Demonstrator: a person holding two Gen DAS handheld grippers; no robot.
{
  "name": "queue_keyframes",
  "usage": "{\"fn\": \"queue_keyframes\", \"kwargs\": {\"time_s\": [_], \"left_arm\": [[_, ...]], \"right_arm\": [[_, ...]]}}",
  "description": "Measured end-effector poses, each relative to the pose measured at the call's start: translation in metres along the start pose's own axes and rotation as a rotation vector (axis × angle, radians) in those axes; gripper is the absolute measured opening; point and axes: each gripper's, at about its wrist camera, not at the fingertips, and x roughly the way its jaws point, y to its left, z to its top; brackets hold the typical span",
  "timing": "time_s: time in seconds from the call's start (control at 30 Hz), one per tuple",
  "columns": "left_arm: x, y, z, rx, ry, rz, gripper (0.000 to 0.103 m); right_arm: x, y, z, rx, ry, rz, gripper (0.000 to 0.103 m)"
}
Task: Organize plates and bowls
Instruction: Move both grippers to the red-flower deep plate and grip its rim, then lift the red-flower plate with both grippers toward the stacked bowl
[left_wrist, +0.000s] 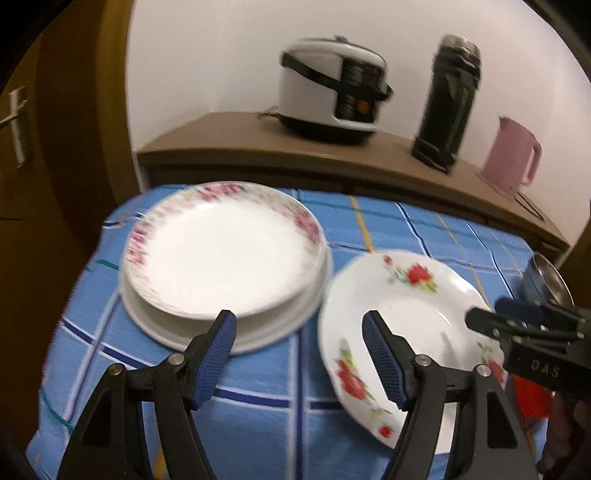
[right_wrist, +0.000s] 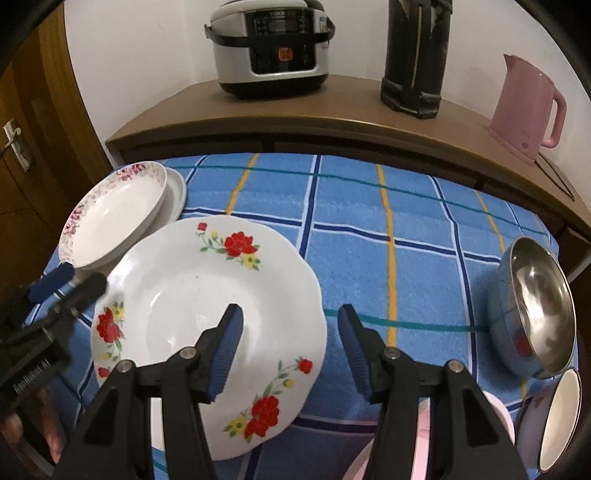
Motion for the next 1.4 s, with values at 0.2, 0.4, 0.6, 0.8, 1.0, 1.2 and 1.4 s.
{"fn": "queue_keyframes", "kwargs": {"time_s": [0.2, 0.4, 0.6, 0.8, 1.0, 1.2, 1.4], "left_arm": [[0.009, -0.013, -0.006, 0.022, 0.05, -0.053, 0.073], [0.021, -0.023, -0.013, 0.06, 0.114, -0.096, 0.039], [0.022, -0.021, -0.012, 0.055, 0.101, -0.071, 0.037], [0.015, -0.022, -0.013, 0.081, 0.054, -0.045, 0.037], [0.009, -0.019, -0.012, 0.078, 0.013, -0.057, 0.037], [0.002, -0.016, -0.011, 0.059, -0.024, -0.063, 0.037], [-0.007, -0.011, -0.007, 0.029, -0.081, -0.069, 0.037]], "right_arm": [[0.005, 0.003, -0.002, -0.006, 0.038, 0.026, 0.056], [0.011, 0.002, -0.002, -0.007, 0.06, 0.009, 0.05], [0.015, 0.005, -0.005, -0.008, 0.067, -0.024, 0.034], [0.01, 0.003, -0.009, 0.005, 0.038, -0.01, 0.03], [-0.005, 0.005, -0.007, -0.002, -0.025, -0.012, 0.029], [-0.012, 0.009, -0.009, -0.014, -0.063, 0.01, 0.028], [-0.021, 0.014, -0.01, -0.023, -0.118, 0.021, 0.028]]}}
